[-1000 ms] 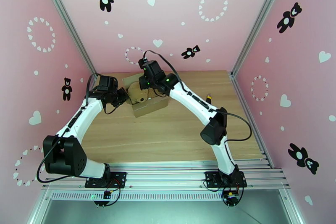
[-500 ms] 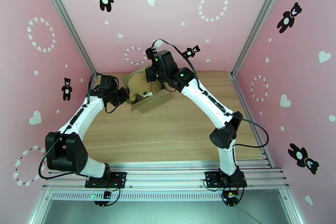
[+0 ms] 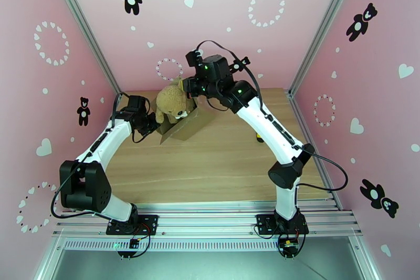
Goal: Unpack the express box
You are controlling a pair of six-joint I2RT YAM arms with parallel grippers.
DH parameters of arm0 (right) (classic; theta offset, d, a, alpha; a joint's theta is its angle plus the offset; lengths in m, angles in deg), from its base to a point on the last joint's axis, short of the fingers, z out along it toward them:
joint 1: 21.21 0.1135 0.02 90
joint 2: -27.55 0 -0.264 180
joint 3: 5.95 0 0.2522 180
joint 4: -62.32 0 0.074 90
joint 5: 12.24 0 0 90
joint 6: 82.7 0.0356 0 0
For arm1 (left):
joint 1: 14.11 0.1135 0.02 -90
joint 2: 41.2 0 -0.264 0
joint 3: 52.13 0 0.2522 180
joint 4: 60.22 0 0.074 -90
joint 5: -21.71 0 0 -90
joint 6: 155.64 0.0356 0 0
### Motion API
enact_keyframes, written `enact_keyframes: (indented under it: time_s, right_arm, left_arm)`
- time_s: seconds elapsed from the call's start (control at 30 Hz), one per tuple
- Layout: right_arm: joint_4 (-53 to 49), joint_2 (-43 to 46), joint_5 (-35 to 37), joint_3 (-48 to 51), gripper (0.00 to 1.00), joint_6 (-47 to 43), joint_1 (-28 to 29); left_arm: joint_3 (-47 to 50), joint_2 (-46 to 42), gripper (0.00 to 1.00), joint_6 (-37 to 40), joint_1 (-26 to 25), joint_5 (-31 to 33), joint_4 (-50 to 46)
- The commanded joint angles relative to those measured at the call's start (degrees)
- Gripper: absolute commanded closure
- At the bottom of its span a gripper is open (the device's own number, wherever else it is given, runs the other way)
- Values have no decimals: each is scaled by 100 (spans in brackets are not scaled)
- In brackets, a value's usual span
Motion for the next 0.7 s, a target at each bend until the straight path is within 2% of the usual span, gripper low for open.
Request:
enact_keyframes:
  time_s: [0.0, 0.17, 0.4, 0.67]
  right_arm:
    - [311, 563, -216, -219, 100, 104, -89]
    - [285, 828, -297, -138, 100, 153, -246]
    - [873, 1451, -496, 718, 100, 478, -500]
    - [768, 1961, -298, 1109, 100, 343, -605]
  left_arm:
    - [-50, 96, 100, 8, 30, 269, -140]
    - [-92, 96, 100, -23, 27, 344, -144]
    - [-177, 83, 100, -41, 28, 414, -196]
    - [-503, 92, 100, 129, -67, 709, -455]
